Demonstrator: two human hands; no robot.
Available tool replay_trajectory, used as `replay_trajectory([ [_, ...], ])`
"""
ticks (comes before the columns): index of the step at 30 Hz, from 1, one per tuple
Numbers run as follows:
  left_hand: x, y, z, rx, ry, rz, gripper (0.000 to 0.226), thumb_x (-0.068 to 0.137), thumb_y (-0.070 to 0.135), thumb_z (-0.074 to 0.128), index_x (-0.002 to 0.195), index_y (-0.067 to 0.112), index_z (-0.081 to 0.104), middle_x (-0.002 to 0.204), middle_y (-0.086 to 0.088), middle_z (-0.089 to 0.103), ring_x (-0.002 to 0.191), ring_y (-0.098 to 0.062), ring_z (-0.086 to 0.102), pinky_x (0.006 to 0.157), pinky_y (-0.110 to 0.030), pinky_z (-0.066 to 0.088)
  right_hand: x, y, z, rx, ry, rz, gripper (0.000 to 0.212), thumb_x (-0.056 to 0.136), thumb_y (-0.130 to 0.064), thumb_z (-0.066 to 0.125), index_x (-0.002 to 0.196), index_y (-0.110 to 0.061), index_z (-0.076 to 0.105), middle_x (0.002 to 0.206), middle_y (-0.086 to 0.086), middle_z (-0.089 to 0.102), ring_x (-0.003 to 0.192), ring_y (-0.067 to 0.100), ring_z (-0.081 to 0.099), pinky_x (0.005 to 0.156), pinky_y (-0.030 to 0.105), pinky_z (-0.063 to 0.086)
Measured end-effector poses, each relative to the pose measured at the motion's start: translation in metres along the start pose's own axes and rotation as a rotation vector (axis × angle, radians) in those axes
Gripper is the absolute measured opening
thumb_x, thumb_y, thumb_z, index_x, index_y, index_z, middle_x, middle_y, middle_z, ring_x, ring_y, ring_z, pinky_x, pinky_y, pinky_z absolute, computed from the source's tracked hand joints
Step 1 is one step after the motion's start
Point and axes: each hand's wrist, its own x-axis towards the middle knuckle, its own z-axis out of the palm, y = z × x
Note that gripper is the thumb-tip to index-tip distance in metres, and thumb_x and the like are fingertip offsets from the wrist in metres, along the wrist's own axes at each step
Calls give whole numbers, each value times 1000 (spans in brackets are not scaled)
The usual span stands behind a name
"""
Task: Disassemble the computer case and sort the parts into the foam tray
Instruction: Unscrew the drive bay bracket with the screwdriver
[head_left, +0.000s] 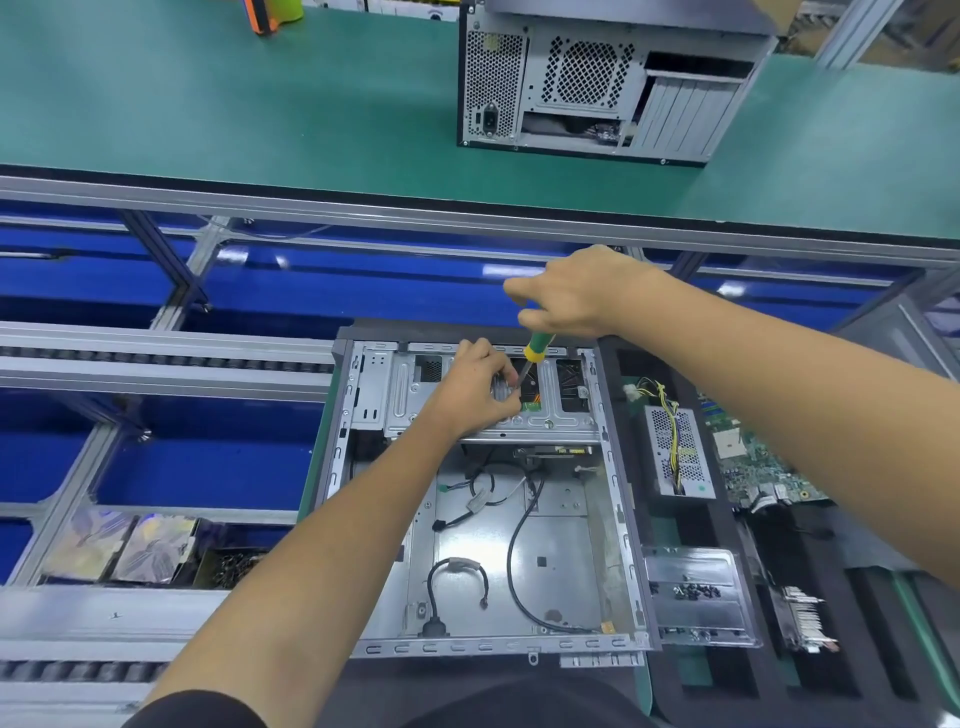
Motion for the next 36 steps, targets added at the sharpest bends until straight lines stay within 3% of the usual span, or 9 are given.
replay_trajectory([
  [2,0,-1,1,1,7,9,18,78,26,78,90,22,65,94,4,49,94,-15,35,84,-23,33,0,3,1,78,-2,-34,13,99,-31,38,111,-30,44,79,-1,53,63,20,46,54,35,29],
  [6,-1,-1,1,-6,15,23,18,77,25,77,91,22,65,94,5,48,94,-14,34,85,-23,33,-5,2,2,460,-74,-92,47,86,-9,54,123,-37,45,99,2,47,89,34,57,69,50,49],
  [10,-1,-1,0,-2,-15,9,19,79,27,76,92,24,64,94,6,46,94,-14,32,85,-23,33,-3,3,5,162,-3,-54,31,100,-44,40,128,-32,44,87,1,54,80,27,55,56,37,34],
  [12,-1,0,0,-6,1,20,18,79,25,78,92,21,65,92,7,45,92,-16,33,84,-22,32,-3,0,5,127,38,-100,25,98,-34,42,122,-31,47,83,-4,52,73,20,50,53,34,27],
  [15,-2,2,-2,-5,13,35,18,79,22,79,91,16,66,91,6,45,92,-18,34,83,-22,31,-5,-5,7,258,51,-172,39,81,-13,57,114,-31,50,95,-5,44,74,17,47,52,30,24],
  [17,-2,2,-5,-5,-10,32,18,80,21,80,92,14,67,92,3,47,94,-19,36,83,-25,34,-6,-5,7,255,63,-159,36,78,-11,59,106,-32,50,97,-5,43,68,13,45,52,30,23],
  [21,8,2,-17,53,-152,56,16,86,24,78,95,15,68,93,2,48,95,-16,37,85,-29,39,-7,-4,10,208,109,-142,28,78,-9,54,92,-32,45,94,-6,42,65,19,46,52,30,23],
  [29,36,15,-37,371,-453,171,16,94,33,68,97,18,65,104,-2,54,105,-22,50,81,-40,50,-14,0,16,207,177,-138,27,77,-12,60,89,-30,45,92,-7,42,68,20,45,52,29,19],
  [36,52,38,-37,658,-628,270,20,96,22,57,99,5,68,110,-10,62,100,-31,56,86,-41,48,-14,2,17,235,209,-124,25,73,-12,58,91,-28,49,94,-6,46,71,21,47,53,30,23],
])
